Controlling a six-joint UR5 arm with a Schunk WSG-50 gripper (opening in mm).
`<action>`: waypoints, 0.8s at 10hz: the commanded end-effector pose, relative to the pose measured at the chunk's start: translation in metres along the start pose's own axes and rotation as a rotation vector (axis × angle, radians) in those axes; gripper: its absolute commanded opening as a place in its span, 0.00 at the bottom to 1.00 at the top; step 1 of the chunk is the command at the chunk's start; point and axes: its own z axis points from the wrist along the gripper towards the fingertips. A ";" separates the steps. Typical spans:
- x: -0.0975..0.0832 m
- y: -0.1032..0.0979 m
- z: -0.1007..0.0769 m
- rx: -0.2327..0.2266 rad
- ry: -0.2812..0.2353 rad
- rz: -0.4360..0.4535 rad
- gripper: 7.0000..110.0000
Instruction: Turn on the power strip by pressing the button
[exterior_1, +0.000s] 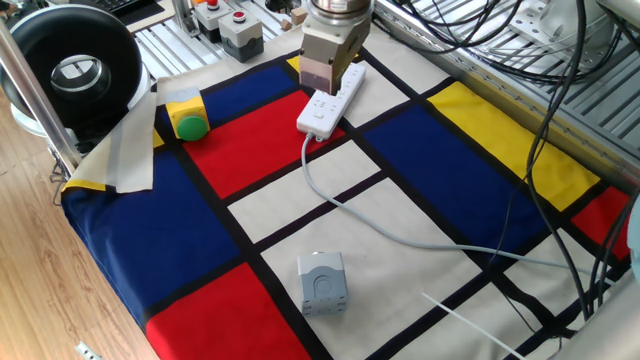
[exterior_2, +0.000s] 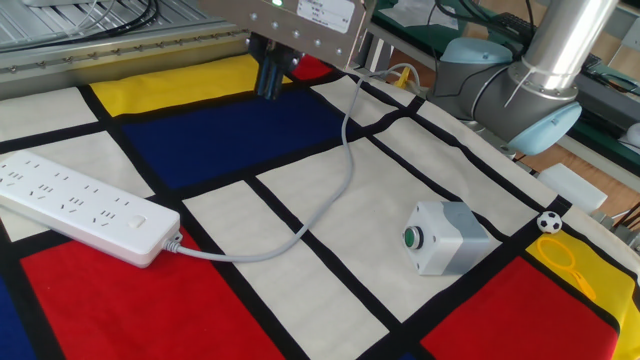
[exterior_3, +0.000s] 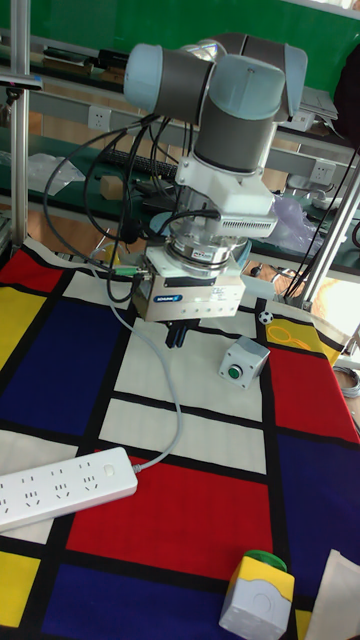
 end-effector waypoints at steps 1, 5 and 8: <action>0.008 0.005 0.004 -0.062 0.043 -0.005 0.00; -0.036 -0.041 0.074 -0.063 0.005 0.001 0.00; -0.077 -0.079 0.122 -0.004 -0.003 0.047 0.00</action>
